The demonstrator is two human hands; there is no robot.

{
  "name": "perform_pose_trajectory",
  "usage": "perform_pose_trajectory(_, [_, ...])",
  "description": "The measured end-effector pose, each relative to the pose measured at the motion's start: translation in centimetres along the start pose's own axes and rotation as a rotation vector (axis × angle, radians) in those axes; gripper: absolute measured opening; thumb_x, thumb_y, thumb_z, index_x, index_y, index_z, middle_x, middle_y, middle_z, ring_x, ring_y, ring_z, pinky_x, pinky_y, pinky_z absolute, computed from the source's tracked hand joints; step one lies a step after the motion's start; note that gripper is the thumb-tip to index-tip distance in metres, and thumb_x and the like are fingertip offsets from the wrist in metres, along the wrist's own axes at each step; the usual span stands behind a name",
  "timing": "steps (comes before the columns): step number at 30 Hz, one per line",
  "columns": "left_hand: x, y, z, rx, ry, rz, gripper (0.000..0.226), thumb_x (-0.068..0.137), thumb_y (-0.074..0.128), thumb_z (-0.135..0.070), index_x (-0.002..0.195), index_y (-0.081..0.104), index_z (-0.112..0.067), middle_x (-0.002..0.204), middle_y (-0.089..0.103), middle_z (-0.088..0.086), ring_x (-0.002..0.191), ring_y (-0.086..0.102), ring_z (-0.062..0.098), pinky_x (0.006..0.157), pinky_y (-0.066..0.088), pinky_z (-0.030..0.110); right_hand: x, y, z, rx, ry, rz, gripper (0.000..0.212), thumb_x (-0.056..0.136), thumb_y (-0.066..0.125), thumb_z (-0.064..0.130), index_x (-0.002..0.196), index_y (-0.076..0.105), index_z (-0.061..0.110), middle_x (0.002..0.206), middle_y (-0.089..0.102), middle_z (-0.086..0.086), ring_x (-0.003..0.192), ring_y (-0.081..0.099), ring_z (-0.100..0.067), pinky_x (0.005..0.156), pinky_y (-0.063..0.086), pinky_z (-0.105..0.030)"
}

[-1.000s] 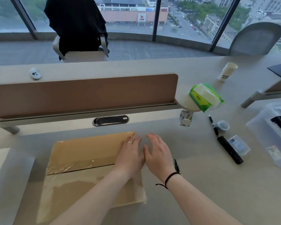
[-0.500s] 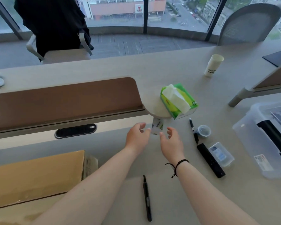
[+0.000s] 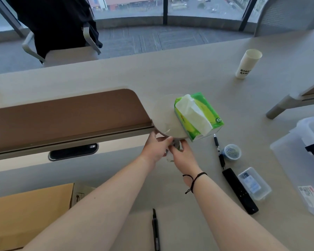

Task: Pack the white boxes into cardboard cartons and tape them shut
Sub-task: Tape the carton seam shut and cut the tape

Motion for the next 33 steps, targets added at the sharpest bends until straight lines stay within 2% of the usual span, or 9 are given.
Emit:
perform_pose_trajectory(2, [0.1,-0.2,0.4,-0.001,-0.017,0.023,0.025,0.093,0.07,-0.017,0.116,0.062,-0.013,0.105,0.075,0.005,0.088,0.067,0.024,0.08,0.059,0.041,0.3,-0.1,0.1,0.003,0.005,-0.03,0.015,0.1,0.059,0.016,0.112,0.061,0.024,0.098,0.066,0.017,0.083,0.064,0.008,0.064,0.045,-0.004])
perform_pose_trajectory(5, [0.1,-0.5,0.7,-0.004,-0.04,0.035,0.014,0.094,0.071,-0.018,0.105,0.068,-0.01,0.108,0.075,0.013,0.088,0.07,0.028,0.083,0.061,0.05,0.0,-0.5,-0.1,0.012,0.057,-0.081,0.007,0.1,0.058,0.017,0.098,0.064,0.017,0.088,0.065,0.01,0.079,0.062,-0.006,0.06,0.044,-0.006])
perform_pose_trajectory(8, [-0.1,-0.6,0.6,0.047,-0.085,0.023,0.01,0.093,0.072,-0.023,0.097,0.07,-0.014,0.097,0.075,0.01,0.073,0.067,0.023,0.066,0.058,0.037,-0.4,-0.7,-0.7,0.053,0.121,-0.116,0.02,0.101,0.057,0.022,0.082,0.065,0.021,0.085,0.067,0.005,0.081,0.062,-0.015,0.069,0.047,-0.024])
perform_pose_trajectory(11, [-0.4,-0.9,0.0,0.067,-0.125,-0.009,0.012,0.088,0.077,-0.022,0.088,0.068,-0.014,0.084,0.073,0.007,0.063,0.062,0.02,0.053,0.048,0.024,-1.0,-0.6,-1.0,0.111,0.199,-0.14,0.025,0.097,0.061,0.021,0.074,0.062,0.011,0.077,0.062,-0.006,0.072,0.055,-0.021,0.062,0.042,-0.03])
perform_pose_trajectory(22, [-2.4,-0.8,-3.1,0.046,-0.108,-0.036,0.015,0.091,0.072,-0.017,0.078,0.065,-0.014,0.085,0.071,0.01,0.075,0.059,0.025,0.069,0.044,0.035,-2.1,-0.9,2.0,0.189,0.248,-0.159,0.016,0.09,0.063,0.006,0.076,0.06,-0.001,0.068,0.048,-0.008,0.058,0.041,-0.018,0.044,0.034,-0.022])
perform_pose_trajectory(24, [-2.6,-0.5,-3.7,0.022,-0.097,-0.027,0.016,0.092,0.071,-0.016,0.078,0.064,-0.013,0.087,0.072,0.012,0.076,0.059,0.026,0.07,0.044,0.036,-1.8,-1.3,3.1,0.091,0.216,-0.143,0.02,0.093,0.057,0.007,0.075,0.06,-0.001,0.069,0.05,-0.007,0.063,0.046,-0.02,0.051,0.044,-0.021])
perform_pose_trajectory(26, [-2.8,-0.2,-4.4,0.023,-0.069,-0.02,0.015,0.092,0.071,-0.017,0.079,0.064,-0.014,0.086,0.072,0.011,0.076,0.059,0.025,0.07,0.044,0.036,-1.6,-1.7,3.9,0.031,0.184,-0.14,0.02,0.093,0.059,0.013,0.073,0.061,0.011,0.072,0.058,-0.006,0.071,0.055,-0.024,0.069,0.056,-0.032])
perform_pose_trajectory(29, [-3.4,0.1,-6.5,0.038,0.012,-0.008,0.013,0.089,0.073,-0.019,0.079,0.066,-0.015,0.084,0.074,0.009,0.074,0.06,0.024,0.068,0.046,0.036,-2.3,-2.4,5.3,0.164,0.147,-0.2,0.017,0.09,0.063,0.008,0.074,0.064,0.008,0.063,0.054,-0.003,0.056,0.047,-0.016,0.043,0.04,-0.02])
perform_pose_trajectory(33, [-5.0,-0.7,-8.8,0.047,0.143,-0.038,0.016,0.088,0.075,-0.021,0.073,0.069,-0.017,0.07,0.071,-0.003,0.065,0.06,0.013,0.062,0.046,0.024,-3.7,-1.8,6.5,0.279,0.117,-0.179,0.014,0.09,0.066,0.013,0.083,0.072,0.001,0.073,0.064,-0.008,0.065,0.056,-0.02,0.054,0.043,-0.028])
Point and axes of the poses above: each hand's wrist, its own x-axis towards the middle knuckle, its own y-axis out of the palm, z = x × y, the point moved 9 cm from there along x, towards the middle knuckle
